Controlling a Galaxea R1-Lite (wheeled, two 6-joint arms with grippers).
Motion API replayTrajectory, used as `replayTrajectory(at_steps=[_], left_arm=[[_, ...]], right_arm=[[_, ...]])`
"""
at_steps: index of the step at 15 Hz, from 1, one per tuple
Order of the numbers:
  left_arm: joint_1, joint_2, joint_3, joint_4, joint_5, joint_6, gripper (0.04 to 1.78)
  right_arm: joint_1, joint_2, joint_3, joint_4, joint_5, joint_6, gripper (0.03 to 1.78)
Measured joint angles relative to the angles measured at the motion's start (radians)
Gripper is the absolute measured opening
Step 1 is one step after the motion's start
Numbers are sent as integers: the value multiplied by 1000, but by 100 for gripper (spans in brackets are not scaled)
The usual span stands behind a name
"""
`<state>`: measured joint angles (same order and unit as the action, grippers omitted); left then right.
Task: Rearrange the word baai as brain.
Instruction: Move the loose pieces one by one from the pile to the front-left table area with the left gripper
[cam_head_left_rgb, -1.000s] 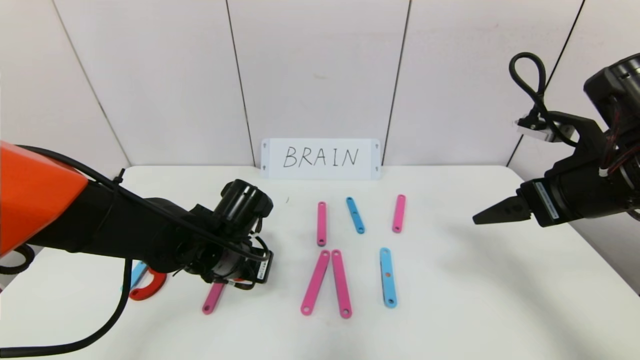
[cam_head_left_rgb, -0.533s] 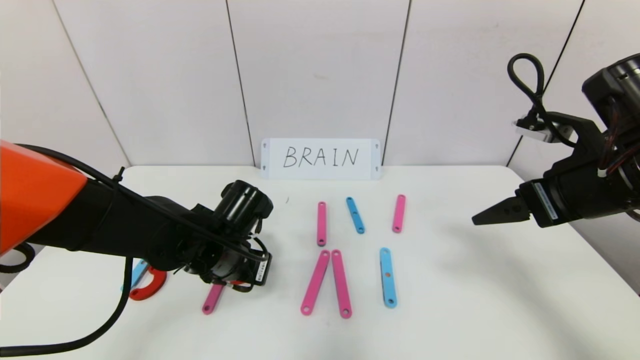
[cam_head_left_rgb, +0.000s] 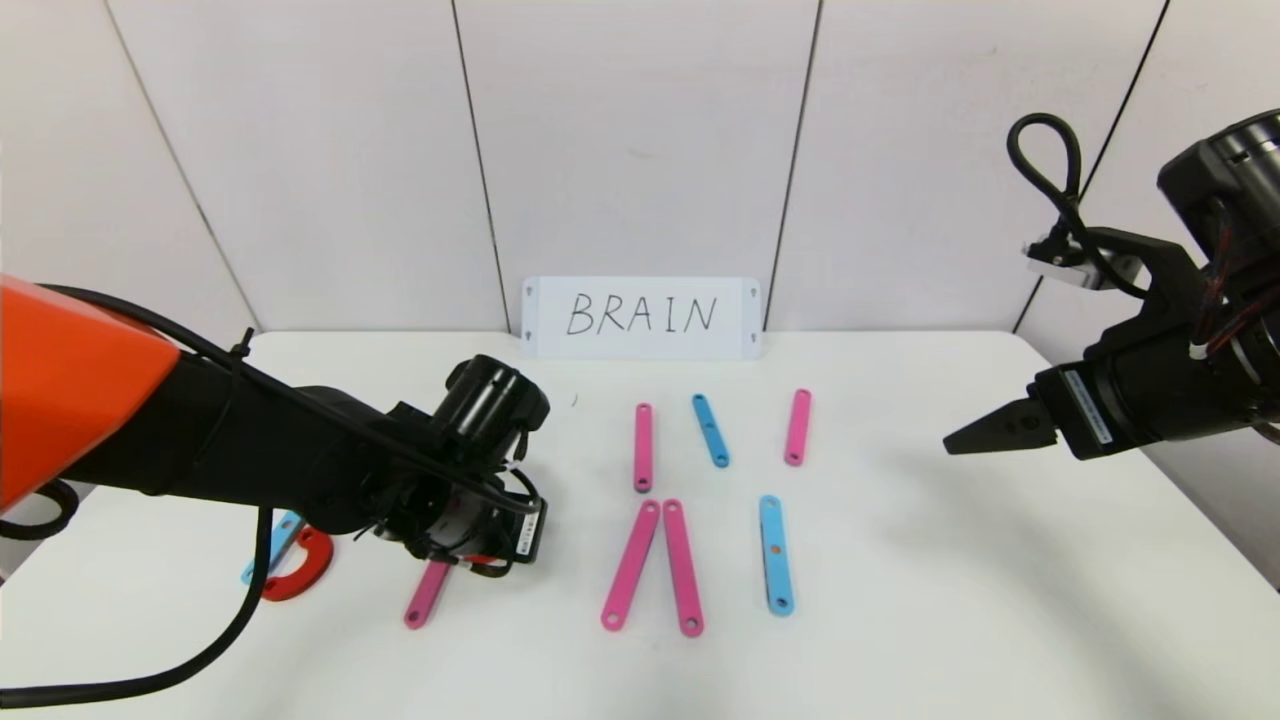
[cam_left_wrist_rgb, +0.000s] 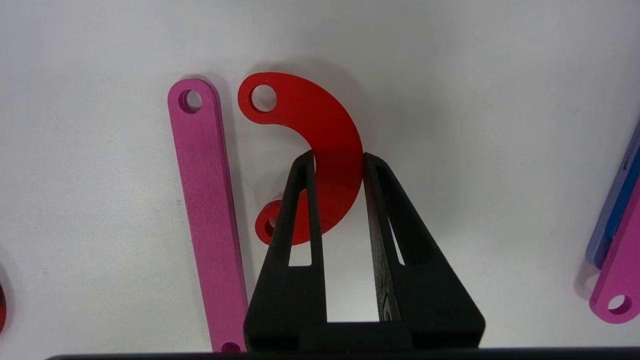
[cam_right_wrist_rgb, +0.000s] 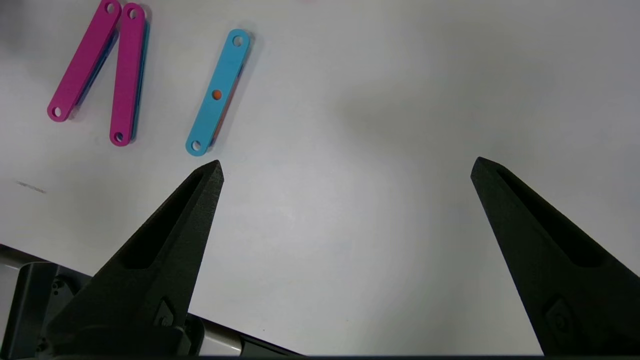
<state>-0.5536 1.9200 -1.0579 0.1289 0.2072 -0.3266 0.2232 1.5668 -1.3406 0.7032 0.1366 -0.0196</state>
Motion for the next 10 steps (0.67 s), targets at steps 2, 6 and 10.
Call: replayTrajectory(at_steps=[2,6,10], left_arm=[[0,1,-8,8,2,-11,35],[0,1,-11,18,6,-11,77],[0,-3,-11,28,6,-7,142]], right_arm=[[1,0,0,0,-1,0,174],[2,0,0,0,-1,0,174],[3,2,1,0,-1,-1,174]])
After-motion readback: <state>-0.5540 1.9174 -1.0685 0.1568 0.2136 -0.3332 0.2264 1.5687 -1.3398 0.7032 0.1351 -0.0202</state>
